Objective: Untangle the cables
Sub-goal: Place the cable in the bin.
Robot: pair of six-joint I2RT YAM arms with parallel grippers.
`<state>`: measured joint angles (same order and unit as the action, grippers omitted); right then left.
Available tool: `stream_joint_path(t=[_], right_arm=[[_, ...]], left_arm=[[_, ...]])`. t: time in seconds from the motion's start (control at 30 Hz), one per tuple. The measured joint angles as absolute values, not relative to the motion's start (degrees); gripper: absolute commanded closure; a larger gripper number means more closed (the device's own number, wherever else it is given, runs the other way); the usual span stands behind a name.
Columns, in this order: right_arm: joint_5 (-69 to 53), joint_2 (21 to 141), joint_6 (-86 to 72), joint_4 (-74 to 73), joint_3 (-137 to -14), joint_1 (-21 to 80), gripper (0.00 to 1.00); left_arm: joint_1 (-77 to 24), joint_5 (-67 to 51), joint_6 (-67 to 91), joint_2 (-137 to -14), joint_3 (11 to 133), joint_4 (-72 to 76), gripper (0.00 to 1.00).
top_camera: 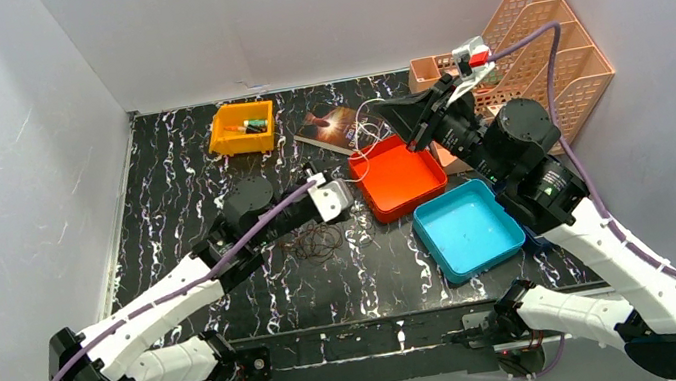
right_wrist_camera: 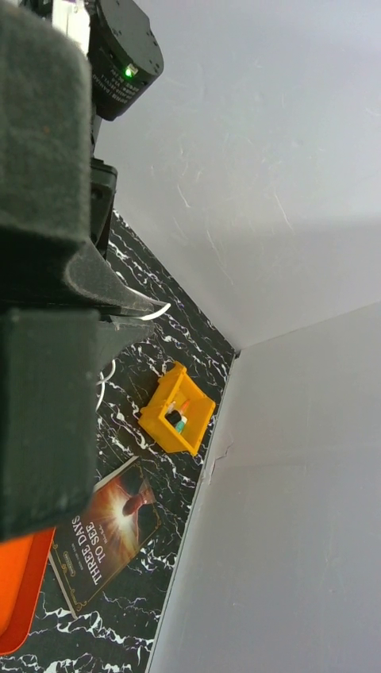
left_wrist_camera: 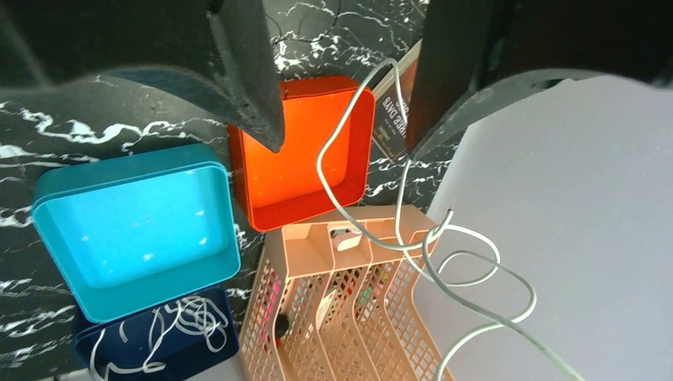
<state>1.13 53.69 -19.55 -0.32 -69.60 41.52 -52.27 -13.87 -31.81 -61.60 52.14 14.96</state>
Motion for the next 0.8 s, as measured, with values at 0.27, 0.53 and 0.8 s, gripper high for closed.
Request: stream_joint_path(t=[0.27,0.53,0.8], right_arm=[[0.8,53.6,-19.7,-0.4,-69.6,41.5,1.00],[9.9,49.6,-17.3,-2.7,-69.5,41.5,1.00],[23.5,42.6,-13.8,-3.2,-68.8,41.5,1.00]], left_arm=[[-52.3,-9.5,-33.6,-62.7,52.1,12.2,0.95],[-52.3,-1.1,-32.6,-57.8,50.4,7.7,1.00],[-52.3,8.1,-30.8,-48.2,47.0,2.1,1.00]])
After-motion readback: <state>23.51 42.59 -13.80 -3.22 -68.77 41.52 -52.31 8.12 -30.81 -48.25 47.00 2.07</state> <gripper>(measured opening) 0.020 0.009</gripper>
